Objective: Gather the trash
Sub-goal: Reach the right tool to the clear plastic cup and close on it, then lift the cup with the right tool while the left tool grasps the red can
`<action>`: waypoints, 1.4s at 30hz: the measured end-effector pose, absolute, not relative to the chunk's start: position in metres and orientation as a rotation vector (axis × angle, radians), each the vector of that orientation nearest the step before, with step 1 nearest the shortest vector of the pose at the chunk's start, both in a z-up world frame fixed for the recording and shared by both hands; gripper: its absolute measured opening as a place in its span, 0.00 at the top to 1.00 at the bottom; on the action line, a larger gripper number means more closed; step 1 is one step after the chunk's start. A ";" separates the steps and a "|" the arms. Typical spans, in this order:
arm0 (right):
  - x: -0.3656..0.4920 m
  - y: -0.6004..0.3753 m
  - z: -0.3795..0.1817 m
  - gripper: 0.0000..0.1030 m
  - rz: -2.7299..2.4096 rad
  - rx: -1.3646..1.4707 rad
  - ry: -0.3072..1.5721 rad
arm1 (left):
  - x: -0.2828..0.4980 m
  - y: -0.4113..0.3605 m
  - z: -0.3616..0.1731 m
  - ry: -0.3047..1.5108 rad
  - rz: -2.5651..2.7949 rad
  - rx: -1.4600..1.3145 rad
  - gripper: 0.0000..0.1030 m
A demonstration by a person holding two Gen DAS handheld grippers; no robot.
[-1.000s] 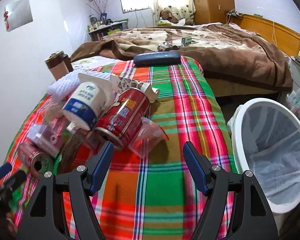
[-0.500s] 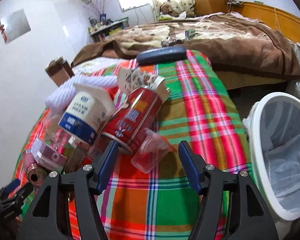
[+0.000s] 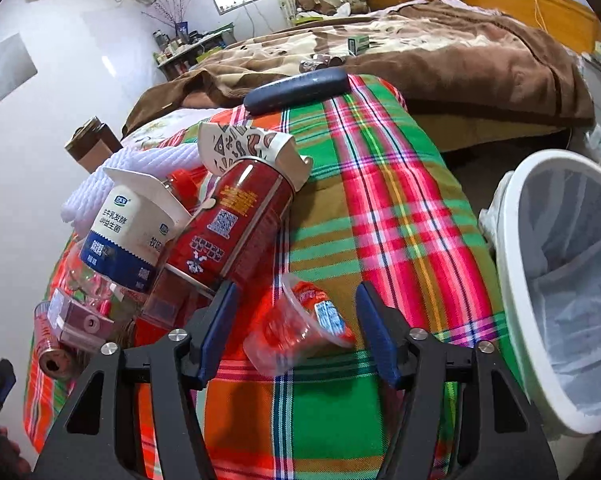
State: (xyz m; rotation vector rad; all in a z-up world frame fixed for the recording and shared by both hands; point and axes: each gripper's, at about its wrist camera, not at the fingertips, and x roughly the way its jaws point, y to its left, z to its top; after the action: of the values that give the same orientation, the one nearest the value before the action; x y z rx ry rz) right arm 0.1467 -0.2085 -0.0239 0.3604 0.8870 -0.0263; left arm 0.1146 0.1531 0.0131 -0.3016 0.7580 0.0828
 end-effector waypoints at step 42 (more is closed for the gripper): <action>0.130 -0.209 -0.015 0.82 0.035 0.269 0.814 | 0.180 0.121 -0.024 0.927 0.113 -0.293 0.39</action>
State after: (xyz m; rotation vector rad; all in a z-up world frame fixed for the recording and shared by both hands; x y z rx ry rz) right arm 0.1300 -0.2091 -0.0147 0.2691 0.8145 0.0346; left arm 0.1802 0.1211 -0.0242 -0.2925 0.9274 0.1132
